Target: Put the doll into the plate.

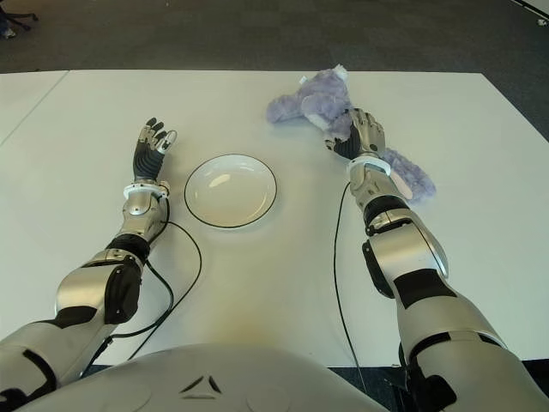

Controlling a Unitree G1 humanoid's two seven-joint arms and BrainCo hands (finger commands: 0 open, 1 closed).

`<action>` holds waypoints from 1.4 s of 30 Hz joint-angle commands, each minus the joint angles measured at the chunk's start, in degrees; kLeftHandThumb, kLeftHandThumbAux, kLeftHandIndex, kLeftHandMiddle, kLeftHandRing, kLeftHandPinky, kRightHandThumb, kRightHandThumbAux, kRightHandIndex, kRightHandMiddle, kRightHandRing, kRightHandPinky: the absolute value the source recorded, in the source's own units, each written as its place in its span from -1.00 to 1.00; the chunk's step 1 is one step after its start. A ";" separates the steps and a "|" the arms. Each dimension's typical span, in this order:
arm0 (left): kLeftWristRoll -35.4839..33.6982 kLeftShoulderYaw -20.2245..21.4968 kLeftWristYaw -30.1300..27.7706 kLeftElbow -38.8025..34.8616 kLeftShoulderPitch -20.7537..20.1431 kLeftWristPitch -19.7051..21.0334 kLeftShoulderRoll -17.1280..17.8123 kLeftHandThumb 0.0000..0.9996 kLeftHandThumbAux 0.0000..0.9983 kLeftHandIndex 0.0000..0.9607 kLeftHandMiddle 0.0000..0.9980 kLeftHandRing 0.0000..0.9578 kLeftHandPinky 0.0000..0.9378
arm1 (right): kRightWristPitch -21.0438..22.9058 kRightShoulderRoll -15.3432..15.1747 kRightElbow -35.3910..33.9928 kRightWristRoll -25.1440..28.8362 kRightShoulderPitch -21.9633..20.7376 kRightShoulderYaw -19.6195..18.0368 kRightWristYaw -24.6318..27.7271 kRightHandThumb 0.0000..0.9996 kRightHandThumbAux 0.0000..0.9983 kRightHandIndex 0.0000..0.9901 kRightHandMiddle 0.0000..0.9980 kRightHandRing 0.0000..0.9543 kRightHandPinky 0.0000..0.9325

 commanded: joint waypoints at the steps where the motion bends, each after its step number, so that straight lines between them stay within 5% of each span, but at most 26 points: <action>1: 0.20 -0.42 -0.14 7.71 11.41 7.15 -4.00 -1.00 0.01 -0.95 -0.77 -0.78 -0.81 | 1.85 2.37 2.63 -0.30 4.64 0.97 4.73 -0.39 0.14 -0.86 -1.00 -1.00 -1.00; 19: 0.32 -0.49 -0.41 7.61 12.05 6.31 -3.41 -1.00 -0.03 -0.97 -0.77 -0.78 -0.83 | 3.50 4.11 3.24 -1.65 6.96 2.48 6.19 -0.39 0.18 -0.82 -1.00 -0.99 -0.89; 42: 0.64 -0.88 -0.32 7.50 12.44 5.76 -3.37 -1.00 -0.01 -0.98 -0.77 -0.78 -0.84 | 6.62 6.34 3.15 -0.77 7.17 1.89 5.30 -0.34 -0.03 -0.86 -0.97 -0.93 -0.80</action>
